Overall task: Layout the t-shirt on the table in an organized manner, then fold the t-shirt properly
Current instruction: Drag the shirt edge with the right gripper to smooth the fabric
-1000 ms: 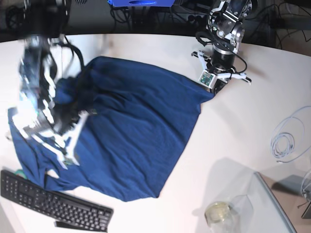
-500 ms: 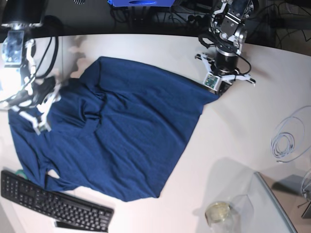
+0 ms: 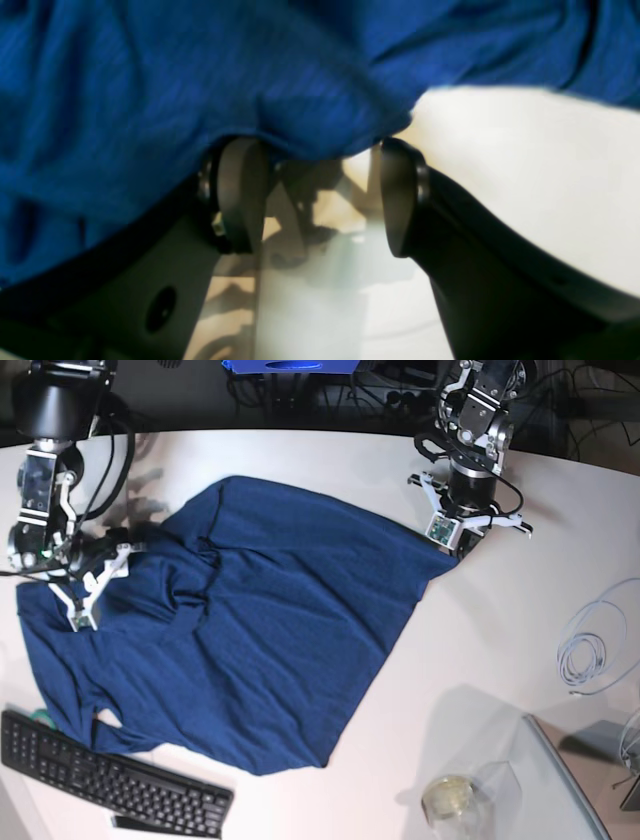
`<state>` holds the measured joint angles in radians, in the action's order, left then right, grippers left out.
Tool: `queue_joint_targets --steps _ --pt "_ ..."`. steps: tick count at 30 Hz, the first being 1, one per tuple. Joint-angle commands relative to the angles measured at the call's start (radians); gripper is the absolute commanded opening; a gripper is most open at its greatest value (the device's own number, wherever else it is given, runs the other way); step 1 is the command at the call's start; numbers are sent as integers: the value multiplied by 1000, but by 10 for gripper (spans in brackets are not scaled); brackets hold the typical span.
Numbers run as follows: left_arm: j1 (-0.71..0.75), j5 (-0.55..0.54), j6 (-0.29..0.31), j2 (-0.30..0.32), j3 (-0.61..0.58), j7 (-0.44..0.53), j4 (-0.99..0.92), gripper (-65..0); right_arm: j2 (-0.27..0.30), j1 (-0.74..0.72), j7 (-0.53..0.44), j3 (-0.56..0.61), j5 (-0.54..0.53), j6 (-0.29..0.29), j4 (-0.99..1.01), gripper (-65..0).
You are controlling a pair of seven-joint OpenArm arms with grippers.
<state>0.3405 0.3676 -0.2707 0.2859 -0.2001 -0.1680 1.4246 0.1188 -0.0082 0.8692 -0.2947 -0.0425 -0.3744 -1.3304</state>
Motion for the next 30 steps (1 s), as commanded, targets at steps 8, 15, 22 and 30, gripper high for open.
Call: queue_joint_targets --steps 8,15,22,30 --pt "1 9 -17 13 3 15 -21 -650 -40 37 46 -14 0 -1 -191 -371" --pt "13 9 -17 11 3 17 -20 -650 -106 -77 14 -196 3 7 -34 -371" --pt "15 9 -19 13 3 17 -20 -650 -104 -62 -37 -212 3 1 21 -494" --pt "25 9 -19 14 3 14 -12 -650 -109 52 87 -220 2 1 -237 -648"
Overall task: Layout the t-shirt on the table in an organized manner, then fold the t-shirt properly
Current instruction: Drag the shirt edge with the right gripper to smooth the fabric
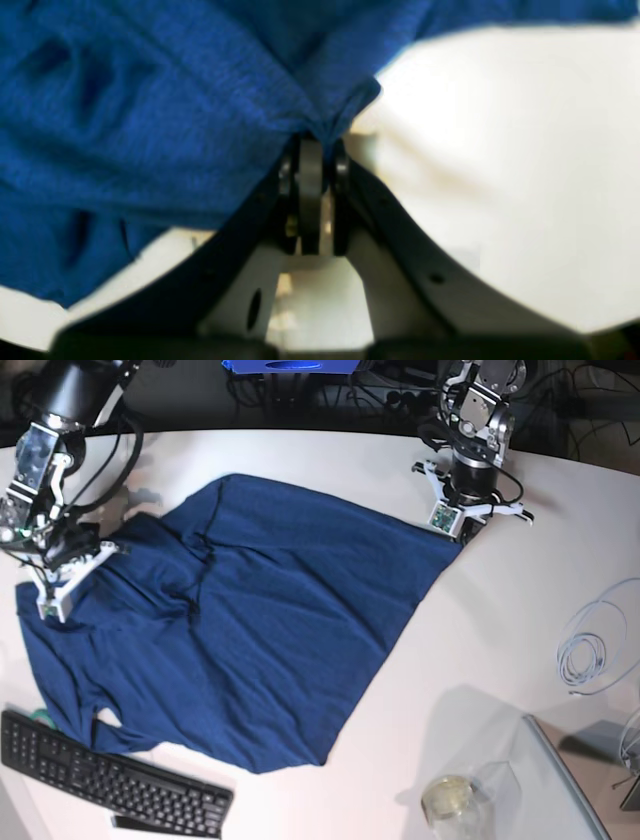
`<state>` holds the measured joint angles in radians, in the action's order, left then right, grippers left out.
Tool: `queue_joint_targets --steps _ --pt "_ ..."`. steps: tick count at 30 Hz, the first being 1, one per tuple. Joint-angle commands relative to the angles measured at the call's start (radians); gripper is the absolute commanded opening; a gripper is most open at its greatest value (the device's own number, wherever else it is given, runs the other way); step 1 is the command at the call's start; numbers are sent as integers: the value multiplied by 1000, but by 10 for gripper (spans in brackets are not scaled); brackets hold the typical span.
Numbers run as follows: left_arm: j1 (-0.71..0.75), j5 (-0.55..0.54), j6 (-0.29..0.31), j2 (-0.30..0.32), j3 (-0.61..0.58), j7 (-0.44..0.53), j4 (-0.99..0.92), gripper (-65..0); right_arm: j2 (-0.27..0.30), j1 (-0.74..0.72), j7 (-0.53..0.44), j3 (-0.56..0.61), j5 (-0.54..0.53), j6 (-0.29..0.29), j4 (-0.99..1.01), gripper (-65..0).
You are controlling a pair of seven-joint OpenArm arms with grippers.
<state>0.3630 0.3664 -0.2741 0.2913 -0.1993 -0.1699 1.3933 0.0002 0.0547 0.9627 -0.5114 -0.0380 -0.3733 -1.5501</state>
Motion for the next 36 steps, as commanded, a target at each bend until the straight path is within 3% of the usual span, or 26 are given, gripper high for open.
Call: queue_joint_targets --steps 1,9,17,26,32,36 --pt "6 10 -15 9 2 17 24 -650 10 7 19 -3 -3 0 -59 -648" --pt "20 10 -15 9 2 19 31 -650 16 156 132 -3 0 1 -255 -648" --pt "20 10 -15 10 21 19 36 -650 87 -6 60 6 0 6 142 -648" --pt "95 10 -15 7 146 20 36 -650 82 -267 22 17 0 38 466 -648" --pt "126 10 -15 1 154 20 36 -650 42 -396 -46 273 0 119 578 -648" --pt "147 9 -17 0 156 20 36 -650 36 -382 62 337 0 190 480 -648"
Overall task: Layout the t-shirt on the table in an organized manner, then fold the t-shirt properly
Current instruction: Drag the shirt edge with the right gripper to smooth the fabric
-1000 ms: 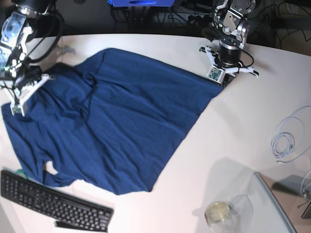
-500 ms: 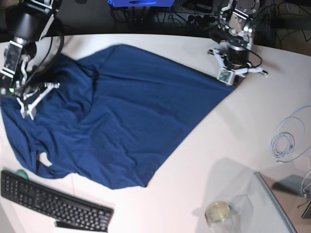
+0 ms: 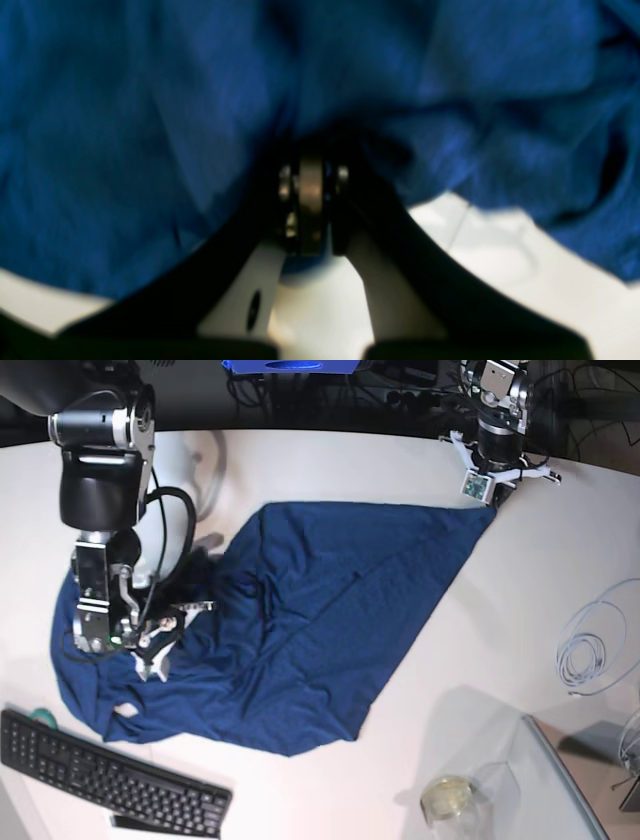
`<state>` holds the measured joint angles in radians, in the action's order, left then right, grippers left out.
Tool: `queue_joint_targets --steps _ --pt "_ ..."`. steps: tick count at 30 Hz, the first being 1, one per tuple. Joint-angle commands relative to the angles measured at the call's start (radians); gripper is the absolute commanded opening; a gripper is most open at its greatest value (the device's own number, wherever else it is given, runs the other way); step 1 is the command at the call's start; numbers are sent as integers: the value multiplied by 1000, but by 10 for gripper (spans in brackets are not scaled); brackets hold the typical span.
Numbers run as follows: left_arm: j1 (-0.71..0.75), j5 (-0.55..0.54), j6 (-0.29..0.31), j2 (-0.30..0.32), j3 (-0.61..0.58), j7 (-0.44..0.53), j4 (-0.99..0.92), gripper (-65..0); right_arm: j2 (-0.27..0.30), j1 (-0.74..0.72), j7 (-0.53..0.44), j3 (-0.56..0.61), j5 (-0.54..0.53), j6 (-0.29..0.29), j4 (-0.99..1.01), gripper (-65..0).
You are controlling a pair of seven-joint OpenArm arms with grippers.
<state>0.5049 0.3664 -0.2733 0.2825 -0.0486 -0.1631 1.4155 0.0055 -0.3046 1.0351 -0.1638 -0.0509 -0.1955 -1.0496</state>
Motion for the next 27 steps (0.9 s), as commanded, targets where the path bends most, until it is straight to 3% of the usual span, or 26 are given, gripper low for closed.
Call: queue_joint_targets --steps 1,5,6,10,12,17,19,22,27 --pt "5 9 -17 4 5 13 14 -650 35 -6 18 -12 13 18 -62 -648" --pt "5 9 -17 -10 5 13 14 -650 37 94 130 -46 12 21 -260 -641" --pt "5 10 -17 -10 5 13 14 -650 32 118 153 -66 10 21 -309 -608" --pt "-5 10 -17 -7 5 13 14 -650 4 233 178 -110 9 12 -478 -311" --pt "-5 10 -17 -4 5 13 14 -650 1 288 170 -116 9 12 -548 -206" --pt "-5 10 -17 -4 5 13 14 -650 -71 447 72 -210 7 9 -683 -191" --pt "-4 10 -17 -4 5 13 14 -650 -92 476 20 -230 7 -43 -680 -191" --pt "-4 10 -17 -6 5 13 14 -650 -103 480 -28 -230 7 -109 -637 -191" --pt "-4 10 -17 -4 8 13 14 -650 -103 459 -92 -231 7 -112 -536 -191"
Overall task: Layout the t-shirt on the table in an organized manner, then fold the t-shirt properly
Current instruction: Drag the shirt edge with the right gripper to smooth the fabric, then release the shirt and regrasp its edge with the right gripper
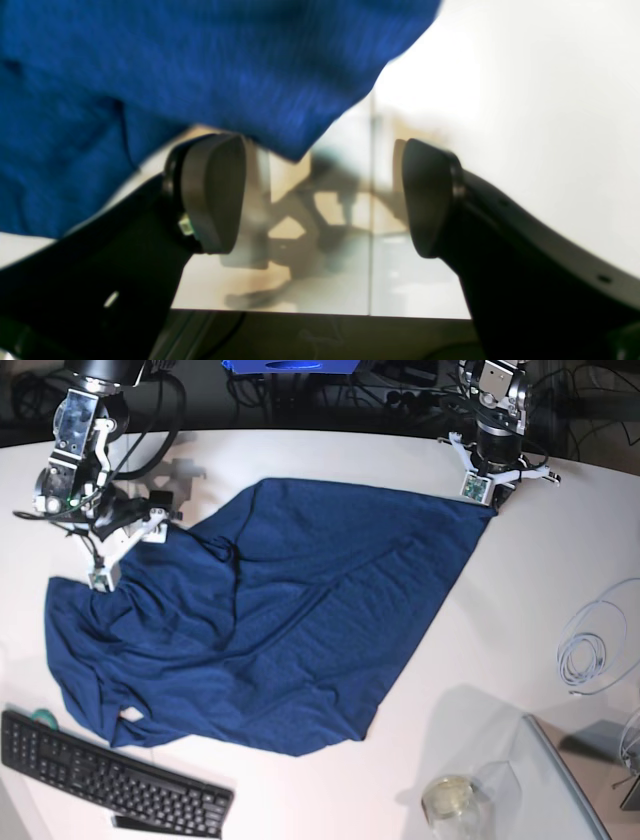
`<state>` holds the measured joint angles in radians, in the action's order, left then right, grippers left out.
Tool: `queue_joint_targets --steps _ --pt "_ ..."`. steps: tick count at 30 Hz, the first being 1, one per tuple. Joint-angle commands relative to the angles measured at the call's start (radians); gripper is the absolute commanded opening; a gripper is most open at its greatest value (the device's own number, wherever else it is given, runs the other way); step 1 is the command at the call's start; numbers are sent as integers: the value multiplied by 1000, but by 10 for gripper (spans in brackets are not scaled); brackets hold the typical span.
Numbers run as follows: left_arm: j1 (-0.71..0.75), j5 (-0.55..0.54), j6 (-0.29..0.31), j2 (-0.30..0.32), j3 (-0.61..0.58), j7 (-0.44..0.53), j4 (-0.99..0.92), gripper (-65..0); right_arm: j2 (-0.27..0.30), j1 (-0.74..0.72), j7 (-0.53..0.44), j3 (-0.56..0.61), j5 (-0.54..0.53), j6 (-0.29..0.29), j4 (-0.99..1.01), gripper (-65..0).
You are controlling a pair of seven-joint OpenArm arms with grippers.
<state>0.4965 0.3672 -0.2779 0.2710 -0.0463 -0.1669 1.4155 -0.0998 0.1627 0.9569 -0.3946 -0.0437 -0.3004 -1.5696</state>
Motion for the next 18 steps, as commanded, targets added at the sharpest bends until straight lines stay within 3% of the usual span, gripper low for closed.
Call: queue_joint_targets --steps 1,3,5,10,18 --pt "8 10 -13 7 15 17 14 -650 2 -8 -26 0 0 -7 1 -192" --pt "9 10 -13 7 21 17 14 -650 2 -19 -52 3 0 -7 41 -210" --pt "9 10 -13 7 23 17 14 -650 8 -30 -71 7 0 -9 99 -285" --pt "11 10 -13 9 23 17 14 -650 12 -28 -94 6 1 -10 156 -650" --pt "9 10 -13 9 23 17 14 -650 4 133 -57 10 1 -10 -148 -650"
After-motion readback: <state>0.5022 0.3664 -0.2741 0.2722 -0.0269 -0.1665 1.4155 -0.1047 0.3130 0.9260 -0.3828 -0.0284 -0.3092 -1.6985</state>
